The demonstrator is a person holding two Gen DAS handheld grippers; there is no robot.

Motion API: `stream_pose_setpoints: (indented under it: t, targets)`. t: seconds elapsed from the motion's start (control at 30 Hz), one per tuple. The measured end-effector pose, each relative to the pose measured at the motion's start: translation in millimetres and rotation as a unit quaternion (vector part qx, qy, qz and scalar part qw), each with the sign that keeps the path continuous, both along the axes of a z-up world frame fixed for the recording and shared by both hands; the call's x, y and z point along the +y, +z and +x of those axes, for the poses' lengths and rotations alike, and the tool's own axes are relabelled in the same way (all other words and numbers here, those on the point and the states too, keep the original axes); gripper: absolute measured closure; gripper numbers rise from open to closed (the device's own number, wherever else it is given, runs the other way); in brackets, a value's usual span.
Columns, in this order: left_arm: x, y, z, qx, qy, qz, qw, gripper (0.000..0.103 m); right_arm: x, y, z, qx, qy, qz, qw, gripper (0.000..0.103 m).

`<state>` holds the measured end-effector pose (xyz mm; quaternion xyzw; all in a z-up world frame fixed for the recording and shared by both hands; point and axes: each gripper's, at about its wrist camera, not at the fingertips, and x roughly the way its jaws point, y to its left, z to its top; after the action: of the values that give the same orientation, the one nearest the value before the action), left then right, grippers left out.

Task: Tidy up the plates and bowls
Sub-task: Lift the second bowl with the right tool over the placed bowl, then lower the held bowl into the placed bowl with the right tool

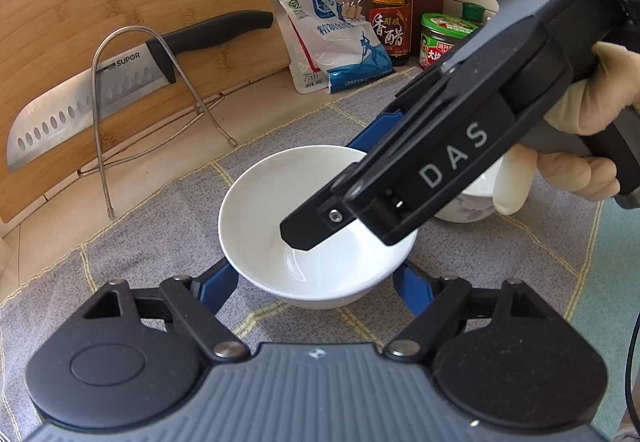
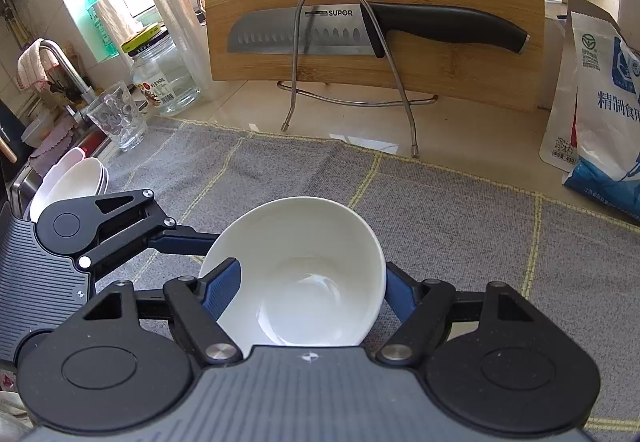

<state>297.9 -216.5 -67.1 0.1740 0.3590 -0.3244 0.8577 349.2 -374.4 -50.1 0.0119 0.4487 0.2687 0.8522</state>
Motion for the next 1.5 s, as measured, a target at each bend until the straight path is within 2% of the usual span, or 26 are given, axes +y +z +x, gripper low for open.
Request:
stream_pose_setpoints:
  t: [0.27,0.57,1.0,1.5]
  targets:
    - [3,6,-2,0.001,-0.004,-0.004,1.0,0.019,3,9,-6,-0.006,-0.006,0.001,1.0,0.023]
    - [18,27,-22,-0.013,-0.005,-0.003,0.9999,0.019,16,33,-25,-0.021,-0.004,0.01,1.0,0.023]
    - [64,54,-66,-0.023,-0.013,-0.013,0.9996,0.019,54,60,-79,-0.036,-0.007,0.017,0.999,0.023]
    - [117,63,-130,-0.022,-0.024,-0.017,0.9993,0.019,106,66,-149,-0.034,-0.013,0.017,0.999,0.023]
